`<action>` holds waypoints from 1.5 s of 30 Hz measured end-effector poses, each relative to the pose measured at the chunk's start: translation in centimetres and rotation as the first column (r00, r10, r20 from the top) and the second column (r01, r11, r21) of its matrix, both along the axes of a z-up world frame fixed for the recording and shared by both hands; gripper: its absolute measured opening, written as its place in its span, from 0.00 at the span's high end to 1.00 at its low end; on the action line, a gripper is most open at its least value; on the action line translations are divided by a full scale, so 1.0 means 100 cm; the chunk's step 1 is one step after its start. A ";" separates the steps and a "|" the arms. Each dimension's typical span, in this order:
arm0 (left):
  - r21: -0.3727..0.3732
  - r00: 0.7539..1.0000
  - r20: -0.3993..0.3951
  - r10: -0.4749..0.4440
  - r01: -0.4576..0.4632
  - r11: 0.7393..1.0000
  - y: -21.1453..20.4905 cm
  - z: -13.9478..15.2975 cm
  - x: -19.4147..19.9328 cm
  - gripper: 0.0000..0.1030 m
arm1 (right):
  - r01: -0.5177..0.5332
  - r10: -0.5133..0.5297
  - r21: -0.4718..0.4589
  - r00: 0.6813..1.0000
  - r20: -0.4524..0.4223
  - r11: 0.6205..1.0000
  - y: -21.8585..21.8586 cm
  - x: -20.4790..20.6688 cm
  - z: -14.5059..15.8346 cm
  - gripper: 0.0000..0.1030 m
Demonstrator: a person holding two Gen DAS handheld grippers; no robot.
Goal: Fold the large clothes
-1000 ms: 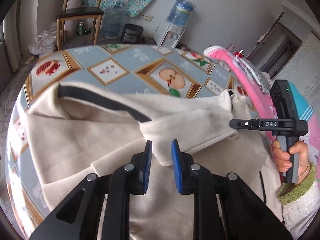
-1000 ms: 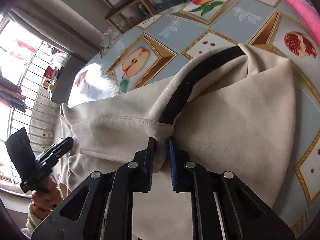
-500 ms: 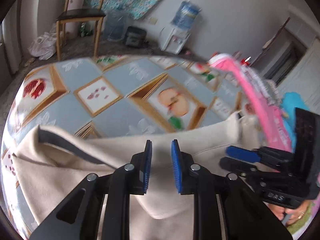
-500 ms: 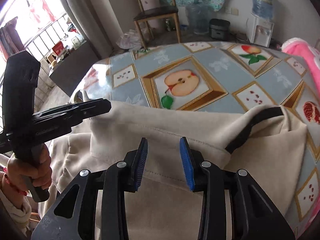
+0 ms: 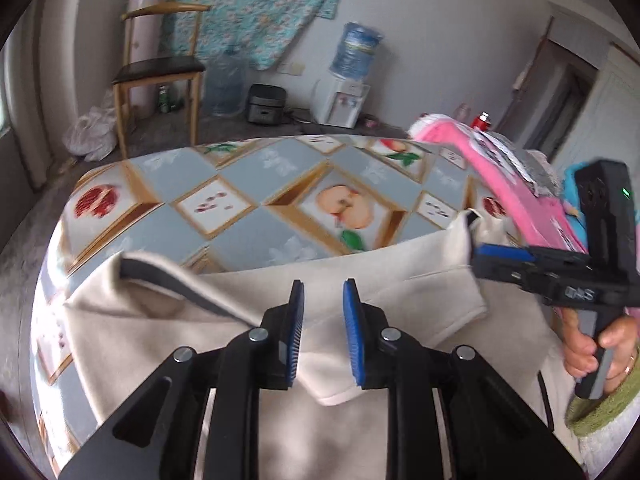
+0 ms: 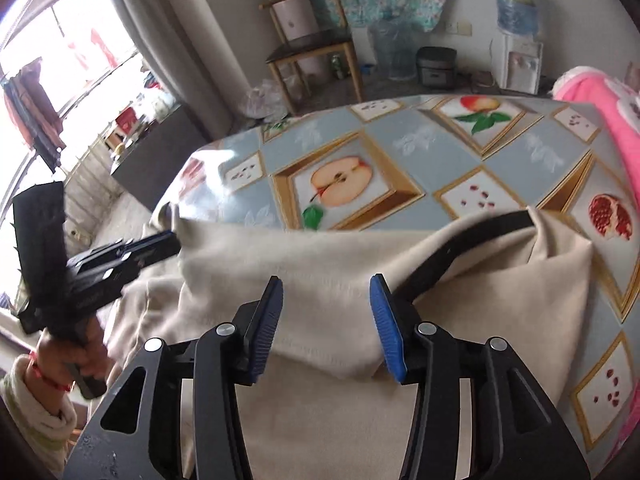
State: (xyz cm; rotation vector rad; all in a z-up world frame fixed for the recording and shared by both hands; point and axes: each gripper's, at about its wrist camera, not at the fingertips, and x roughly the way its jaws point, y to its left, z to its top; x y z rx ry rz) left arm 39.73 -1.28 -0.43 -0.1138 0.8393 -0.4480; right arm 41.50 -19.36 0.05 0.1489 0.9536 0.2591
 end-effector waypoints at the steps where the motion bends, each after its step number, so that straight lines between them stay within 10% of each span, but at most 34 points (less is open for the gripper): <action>1: 0.022 1.000 -0.012 -0.025 0.025 0.999 -0.011 -0.003 0.001 0.81 | 0.011 -0.012 -0.009 1.000 -0.012 1.000 0.003 0.005 -0.007 0.56; 8: 0.151 0.999 -0.042 -0.030 0.036 0.988 -0.041 -0.036 0.001 0.81 | 0.012 -0.016 -0.241 1.000 -0.012 0.970 0.032 0.006 -0.029 0.56; 26: 0.066 0.998 -0.032 -0.063 0.065 0.996 -0.036 -0.021 -0.008 0.81 | 0.035 -0.026 -0.182 0.998 0.050 0.983 0.041 -0.027 -0.016 0.56; 33: 0.086 0.989 -0.147 -0.031 0.044 0.995 -0.042 -0.034 -0.007 0.80 | 0.079 -0.088 -0.271 0.996 -0.024 0.959 0.037 -0.031 -0.030 0.53; 36: 0.092 0.993 -0.119 -0.015 0.026 0.995 -0.039 -0.014 -0.019 0.80 | 0.087 -0.084 -0.225 0.996 0.024 0.970 0.039 -0.053 -0.004 0.36; 38: 0.119 0.996 -0.086 -0.006 0.016 0.993 -0.036 0.002 -0.031 0.71 | 0.104 -0.091 -0.214 0.993 0.074 0.971 0.041 -0.073 0.013 0.19; 45: 0.127 1.000 -0.027 0.010 -0.006 0.992 -0.013 0.041 -0.101 0.39 | 0.150 -0.122 -0.202 0.982 0.145 0.968 0.049 -0.147 0.045 0.08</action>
